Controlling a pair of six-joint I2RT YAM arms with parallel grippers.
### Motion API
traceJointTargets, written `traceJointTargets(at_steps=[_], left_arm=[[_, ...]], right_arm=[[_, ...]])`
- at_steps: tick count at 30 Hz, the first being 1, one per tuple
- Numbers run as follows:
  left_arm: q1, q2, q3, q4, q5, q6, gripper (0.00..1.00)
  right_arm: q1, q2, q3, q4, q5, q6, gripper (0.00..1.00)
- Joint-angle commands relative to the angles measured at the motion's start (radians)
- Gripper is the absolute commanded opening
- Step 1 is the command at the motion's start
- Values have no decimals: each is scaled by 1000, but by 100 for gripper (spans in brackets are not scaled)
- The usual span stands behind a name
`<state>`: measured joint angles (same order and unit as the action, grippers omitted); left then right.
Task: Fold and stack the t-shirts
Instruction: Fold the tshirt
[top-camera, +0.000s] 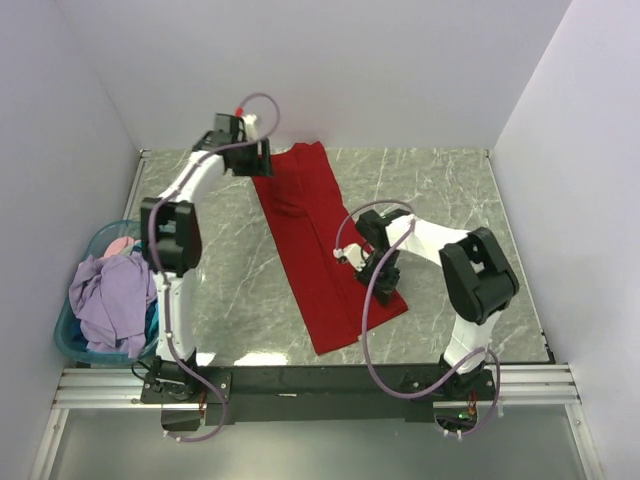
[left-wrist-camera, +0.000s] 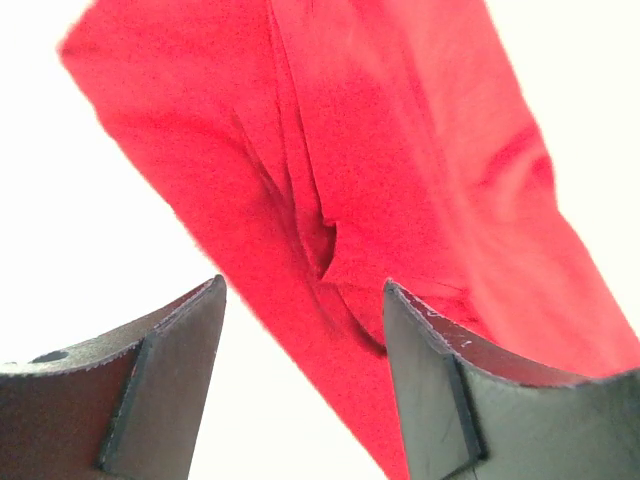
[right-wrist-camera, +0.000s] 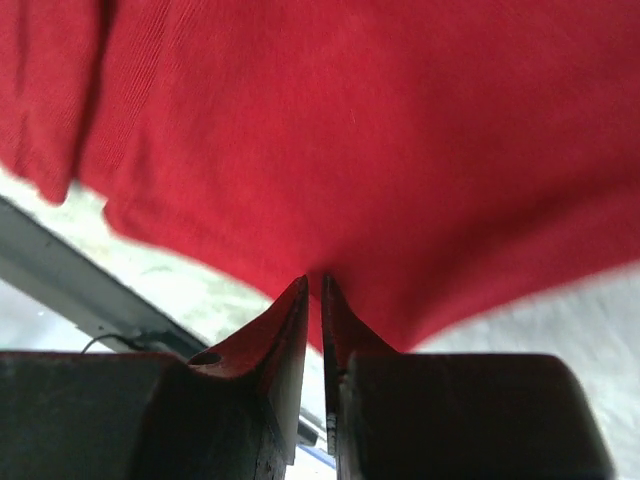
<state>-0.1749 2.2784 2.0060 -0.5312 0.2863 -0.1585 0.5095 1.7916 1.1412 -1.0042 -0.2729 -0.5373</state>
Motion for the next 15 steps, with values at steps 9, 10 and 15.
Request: traceJointTargets(at_steps=[9, 10, 15], left_arm=[[31, -358, -363, 54, 105, -13, 66], [29, -368, -377, 50, 112, -16, 66], [-18, -356, -444, 39, 139, -13, 62]], right_arm=[[282, 71, -87, 56, -141, 89, 17], [308, 78, -69, 55, -170, 95, 17], [428, 81, 79, -10, -363, 97, 19]])
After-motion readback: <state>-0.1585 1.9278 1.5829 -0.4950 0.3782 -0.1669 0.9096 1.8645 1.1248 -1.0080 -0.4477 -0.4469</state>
